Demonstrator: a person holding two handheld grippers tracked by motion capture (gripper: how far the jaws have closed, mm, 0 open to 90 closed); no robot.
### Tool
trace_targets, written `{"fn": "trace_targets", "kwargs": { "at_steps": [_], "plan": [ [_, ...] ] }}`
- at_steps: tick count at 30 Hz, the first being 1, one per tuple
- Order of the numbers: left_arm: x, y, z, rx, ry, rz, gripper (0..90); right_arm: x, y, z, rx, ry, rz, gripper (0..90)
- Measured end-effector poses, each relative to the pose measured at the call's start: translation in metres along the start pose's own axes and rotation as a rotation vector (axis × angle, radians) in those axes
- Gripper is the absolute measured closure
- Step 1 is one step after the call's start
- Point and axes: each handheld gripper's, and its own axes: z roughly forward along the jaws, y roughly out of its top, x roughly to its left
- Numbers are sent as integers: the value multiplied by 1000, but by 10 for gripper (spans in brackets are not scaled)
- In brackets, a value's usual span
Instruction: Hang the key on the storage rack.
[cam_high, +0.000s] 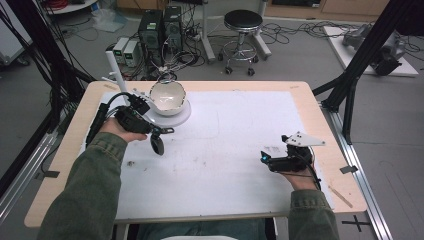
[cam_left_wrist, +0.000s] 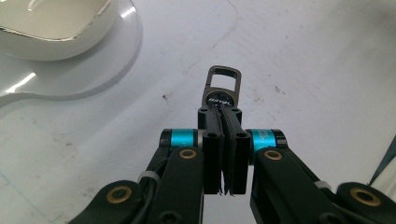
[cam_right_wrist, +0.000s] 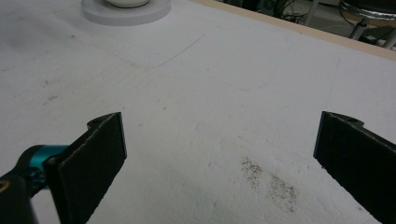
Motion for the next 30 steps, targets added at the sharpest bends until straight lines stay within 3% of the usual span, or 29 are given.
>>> {"fn": "trace_targets", "kwargs": {
  "at_steps": [4, 11, 18, 30],
  "plan": [
    [8, -1, -10, -50, -8, -32, 871, 0, -1, 1, 13, 9, 2, 14],
    [21, -3, -21, -69, 7, -65, 871, 1, -3, 5, 35, 19, -7, 15],
    [38, -5, -44, -91, 31, -94, 871, -1, -5, 5, 35, 11, -2, 15],
    [51, 2, -83, -110, 95, -75, 871, -3, -5, 4, 31, 5, 9, 15]
  ]
}}
